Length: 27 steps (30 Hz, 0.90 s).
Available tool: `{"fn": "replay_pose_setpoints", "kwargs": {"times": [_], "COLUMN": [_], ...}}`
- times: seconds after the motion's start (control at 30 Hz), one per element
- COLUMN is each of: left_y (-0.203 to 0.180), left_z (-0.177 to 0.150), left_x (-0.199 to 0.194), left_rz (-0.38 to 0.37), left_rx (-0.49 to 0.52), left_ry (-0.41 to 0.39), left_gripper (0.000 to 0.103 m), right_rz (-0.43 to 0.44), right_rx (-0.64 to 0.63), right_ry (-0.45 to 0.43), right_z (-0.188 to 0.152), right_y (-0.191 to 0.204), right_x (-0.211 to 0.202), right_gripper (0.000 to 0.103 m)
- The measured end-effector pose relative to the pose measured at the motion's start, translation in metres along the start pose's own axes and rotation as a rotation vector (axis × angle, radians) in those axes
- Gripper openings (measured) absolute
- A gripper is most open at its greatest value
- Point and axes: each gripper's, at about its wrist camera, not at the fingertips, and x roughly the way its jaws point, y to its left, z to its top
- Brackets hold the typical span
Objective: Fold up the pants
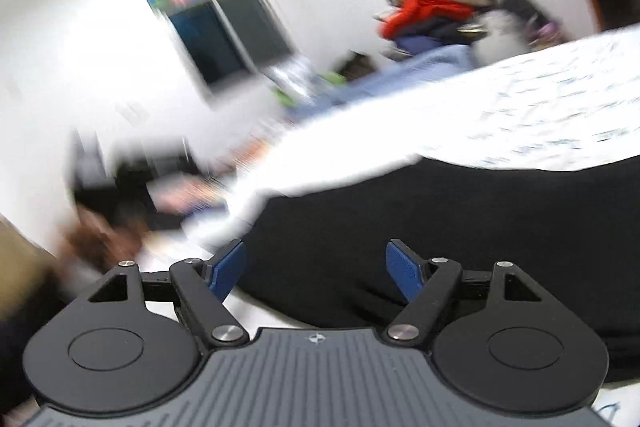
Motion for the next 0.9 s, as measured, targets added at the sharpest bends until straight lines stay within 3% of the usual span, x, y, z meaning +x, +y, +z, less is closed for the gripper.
{"fn": "replay_pose_setpoints", "kwargs": {"times": [0.07, 0.17, 0.23, 0.27, 0.3, 0.33, 0.43, 0.53, 0.67, 0.77, 0.9], "left_y": [0.017, 0.036, 0.044, 0.047, 0.048, 0.044, 0.031, 0.015, -0.002, 0.019, 0.053], "left_z": [0.011, 0.020, 0.020, 0.018, 0.012, 0.011, -0.011, -0.034, -0.051, -0.049, -0.051], "left_x": [-0.026, -0.045, -0.047, -0.047, -0.047, -0.045, -0.040, -0.026, -0.009, 0.006, 0.017], "left_rz": [0.096, 0.208, 0.222, 0.215, 0.213, 0.210, 0.208, 0.189, 0.232, 0.240, 0.297], "left_rx": [0.006, 0.008, -0.019, -0.024, -0.022, -0.011, 0.063, 0.183, 0.321, 0.224, 0.117], "left_ry": [-0.092, -0.159, -0.162, -0.152, -0.140, -0.129, -0.093, -0.057, -0.045, -0.029, -0.033], "left_gripper": [0.056, 0.063, 0.064, 0.064, 0.064, 0.064, 0.064, 0.066, 0.071, 0.075, 0.076], "right_rz": [0.103, 0.187, 0.218, 0.237, 0.189, 0.166, 0.107, 0.059, -0.081, -0.132, -0.159], "right_rx": [0.106, 0.345, 0.507, 0.568, 0.627, 0.610, 0.491, 0.274, -0.312, -0.693, -1.005], "right_ry": [-0.013, -0.001, 0.075, 0.159, 0.238, 0.261, 0.314, 0.277, 0.237, 0.253, 0.326], "right_z": [0.014, 0.027, 0.021, 0.011, 0.000, -0.003, 0.009, 0.026, 0.024, -0.010, -0.057], "right_y": [-0.011, -0.046, -0.071, -0.081, -0.092, -0.096, -0.071, -0.033, 0.055, 0.104, 0.136], "right_x": [-0.006, 0.012, 0.037, 0.050, 0.068, 0.076, 0.076, 0.068, 0.073, 0.098, 0.142], "right_gripper": [0.086, 0.088, 0.088, 0.088, 0.086, 0.072, 0.076, 0.076, 0.076, 0.075, 0.075]}}
